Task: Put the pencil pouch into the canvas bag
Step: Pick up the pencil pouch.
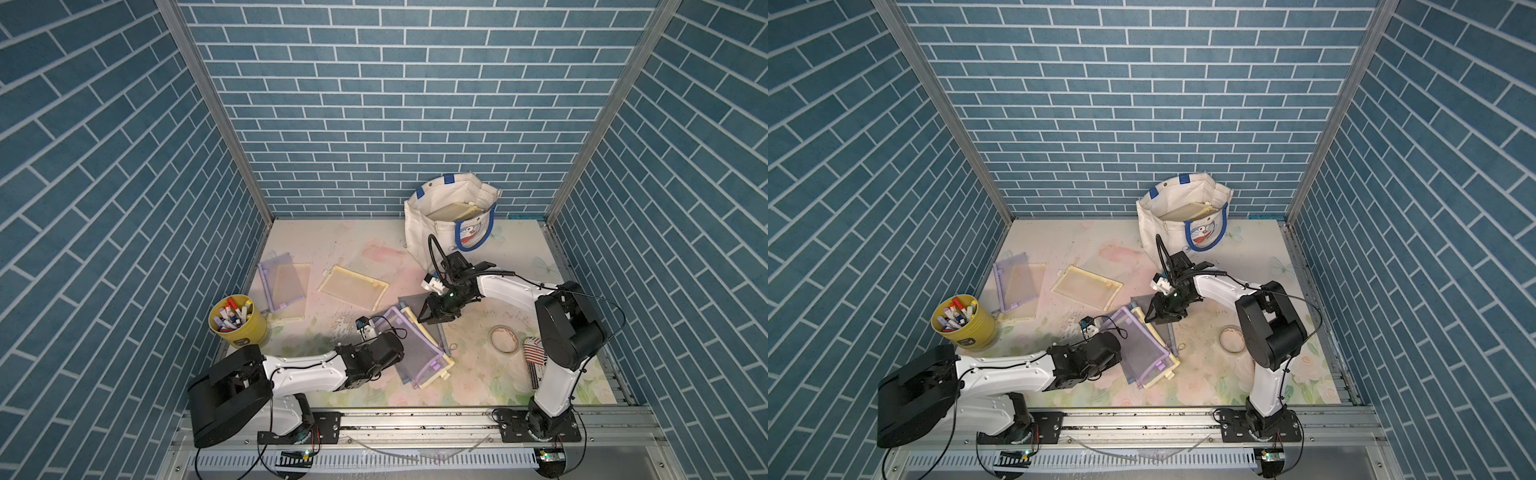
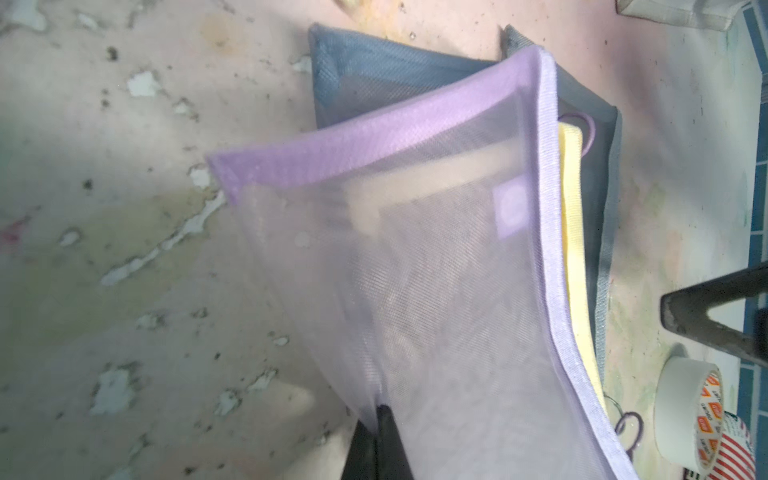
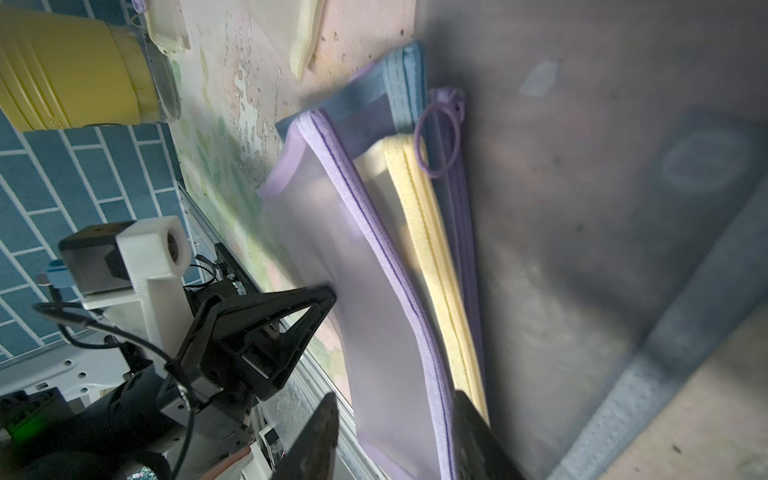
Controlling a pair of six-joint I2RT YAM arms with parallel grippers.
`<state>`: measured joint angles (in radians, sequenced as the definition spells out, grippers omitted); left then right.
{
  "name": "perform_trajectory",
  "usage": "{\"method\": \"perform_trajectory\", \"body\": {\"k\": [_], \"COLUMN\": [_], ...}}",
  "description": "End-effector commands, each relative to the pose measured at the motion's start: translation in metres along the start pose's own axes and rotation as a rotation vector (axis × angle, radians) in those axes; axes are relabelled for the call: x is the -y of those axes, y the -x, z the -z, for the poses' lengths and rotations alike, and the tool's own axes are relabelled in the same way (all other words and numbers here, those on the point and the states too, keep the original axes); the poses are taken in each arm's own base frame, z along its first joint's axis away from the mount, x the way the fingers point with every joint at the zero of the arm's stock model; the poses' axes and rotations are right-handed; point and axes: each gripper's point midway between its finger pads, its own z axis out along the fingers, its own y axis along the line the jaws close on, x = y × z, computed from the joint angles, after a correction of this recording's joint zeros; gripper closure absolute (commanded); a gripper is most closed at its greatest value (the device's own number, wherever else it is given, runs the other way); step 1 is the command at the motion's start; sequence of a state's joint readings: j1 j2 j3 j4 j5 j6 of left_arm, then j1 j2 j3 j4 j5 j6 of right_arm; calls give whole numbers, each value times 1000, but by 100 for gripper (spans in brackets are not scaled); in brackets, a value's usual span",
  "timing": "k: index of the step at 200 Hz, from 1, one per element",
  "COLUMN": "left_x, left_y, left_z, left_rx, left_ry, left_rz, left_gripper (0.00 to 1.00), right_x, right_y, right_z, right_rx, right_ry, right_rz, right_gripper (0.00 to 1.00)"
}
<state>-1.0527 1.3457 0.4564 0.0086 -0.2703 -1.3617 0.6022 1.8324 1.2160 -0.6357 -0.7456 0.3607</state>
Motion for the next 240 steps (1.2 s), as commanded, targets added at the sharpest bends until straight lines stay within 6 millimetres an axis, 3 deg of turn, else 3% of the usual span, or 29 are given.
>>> {"method": "perform_trajectory", "body": {"k": [1,33,66,99,120,151,197,240], "left_x": [11,21,32,32,31,34,43,49], "left_y": [4,-8,-11,-11,-10,-11,-14,-20], "left_z": [-9,-22,-29,-35,-32,-30,-32,-34], "left_rx": [28,2,-7,8,20,17,9,5], "left_ry": [-25,-69,-82,-83,-71,-68,-85,-99], "left_rz": [-50,-26,-41,-24,-11,-27,-32,-46], "left_gripper": [96,96,95,96,97,98,98,98], "right_x": [0,1,19,35,29,28,34,53], "right_y": [-14,-5,1,4,14,19,17,13], "right_z": [-3,-10,-12,8,21,35,22,9], "right_rx": [-45,-42,-52,-2,78,123,101,60], "right_ry": [17,27,-53,-91,-4,-65,-35,-73], "right_rz": [13,17,23,5,-36,14,4,-24], "right_gripper": [56,57,58,58,57,56,56,57]}}
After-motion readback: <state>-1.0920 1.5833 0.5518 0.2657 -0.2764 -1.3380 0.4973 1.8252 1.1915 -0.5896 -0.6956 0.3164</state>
